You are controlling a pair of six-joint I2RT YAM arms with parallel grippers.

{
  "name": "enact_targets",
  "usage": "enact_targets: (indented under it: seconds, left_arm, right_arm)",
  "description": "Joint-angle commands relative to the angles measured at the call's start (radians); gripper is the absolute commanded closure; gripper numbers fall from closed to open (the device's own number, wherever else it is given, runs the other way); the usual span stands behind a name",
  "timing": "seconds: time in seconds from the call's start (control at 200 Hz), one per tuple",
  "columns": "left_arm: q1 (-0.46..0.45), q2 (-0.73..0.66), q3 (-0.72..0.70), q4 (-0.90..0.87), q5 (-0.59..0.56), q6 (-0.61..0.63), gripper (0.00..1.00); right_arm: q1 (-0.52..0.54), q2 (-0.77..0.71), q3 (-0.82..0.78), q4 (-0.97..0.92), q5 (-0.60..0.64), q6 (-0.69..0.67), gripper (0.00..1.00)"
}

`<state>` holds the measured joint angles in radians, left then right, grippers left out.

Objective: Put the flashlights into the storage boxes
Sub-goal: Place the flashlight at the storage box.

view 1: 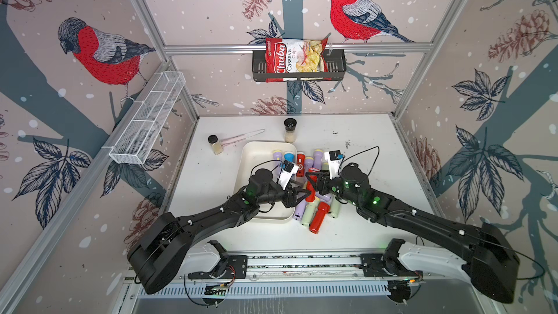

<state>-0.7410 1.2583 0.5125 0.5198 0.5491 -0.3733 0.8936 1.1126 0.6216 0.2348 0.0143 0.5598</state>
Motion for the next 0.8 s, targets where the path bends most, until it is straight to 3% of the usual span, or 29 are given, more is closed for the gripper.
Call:
enact_targets:
  seconds: [0.0, 0.41, 0.665, 0.795]
  left_arm:
    - [-0.003, 0.002, 0.000, 0.066, 0.002, -0.026, 0.43]
    - [-0.030, 0.027, 0.017, 0.066, -0.098, -0.071, 0.49]
    - [-0.035, 0.038, 0.034, 0.053, -0.105, -0.081, 0.49]
    - [-0.034, 0.033, 0.042, 0.031, -0.109, -0.080, 0.56]
  right_arm:
    - [0.011, 0.002, 0.010, 0.070, 0.040, 0.022, 0.60]
    - [0.036, 0.035, 0.038, 0.091, 0.067, 0.020, 0.60]
    - [0.055, 0.056, 0.054, 0.094, 0.069, 0.014, 0.60]
    - [0.063, 0.059, 0.057, 0.095, 0.074, 0.011, 0.60]
